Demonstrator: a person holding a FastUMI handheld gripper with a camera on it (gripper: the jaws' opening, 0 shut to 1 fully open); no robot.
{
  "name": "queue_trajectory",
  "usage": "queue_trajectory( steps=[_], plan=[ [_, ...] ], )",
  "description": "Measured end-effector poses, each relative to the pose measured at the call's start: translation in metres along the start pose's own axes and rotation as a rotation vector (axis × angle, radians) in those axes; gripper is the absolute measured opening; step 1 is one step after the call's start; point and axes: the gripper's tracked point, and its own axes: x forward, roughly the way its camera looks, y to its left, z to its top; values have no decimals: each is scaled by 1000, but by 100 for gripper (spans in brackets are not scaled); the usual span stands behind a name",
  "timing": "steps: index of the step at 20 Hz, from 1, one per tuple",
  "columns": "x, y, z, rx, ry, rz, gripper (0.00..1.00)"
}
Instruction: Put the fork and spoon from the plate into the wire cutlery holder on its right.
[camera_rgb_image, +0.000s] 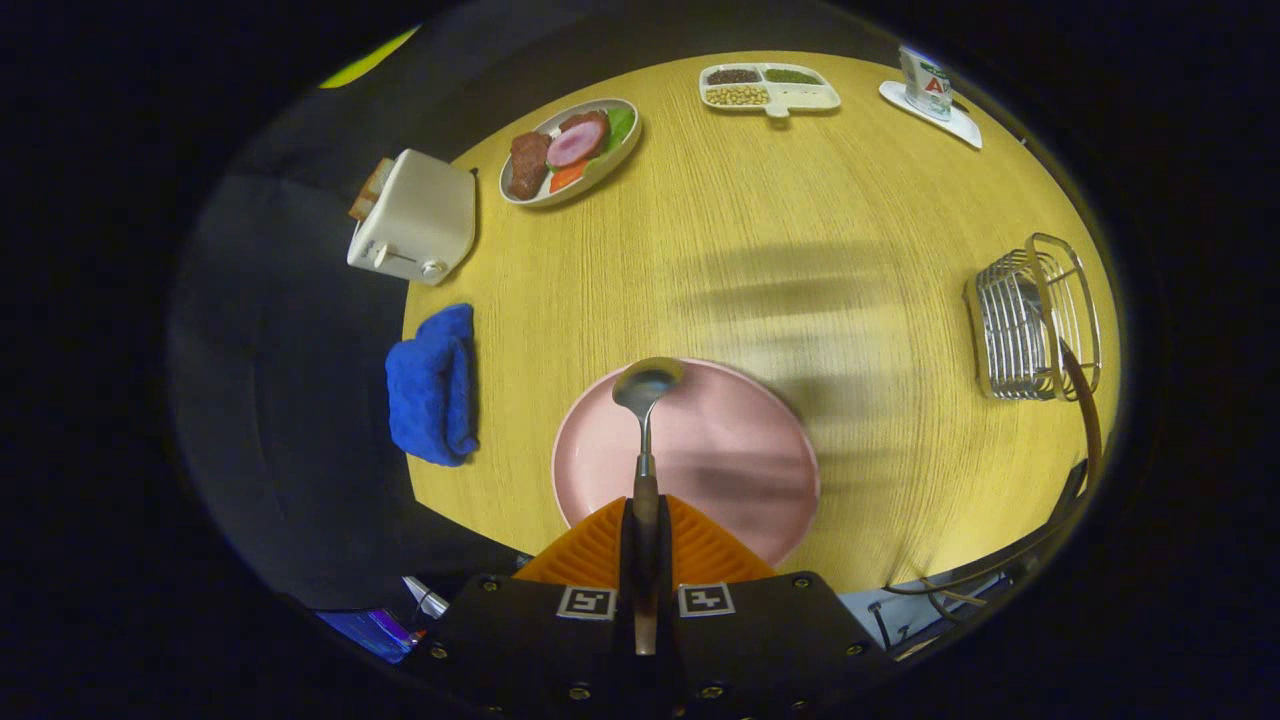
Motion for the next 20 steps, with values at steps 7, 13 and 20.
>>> queue_trajectory(
  steps=[7, 13, 20],
  plan=[
    [-55, -28, 29, 62, -102, 16, 8],
    [-102, -70, 40, 150, -185, 10, 8],
    [-141, -127, 34, 254, -247, -24, 8]
  ],
)
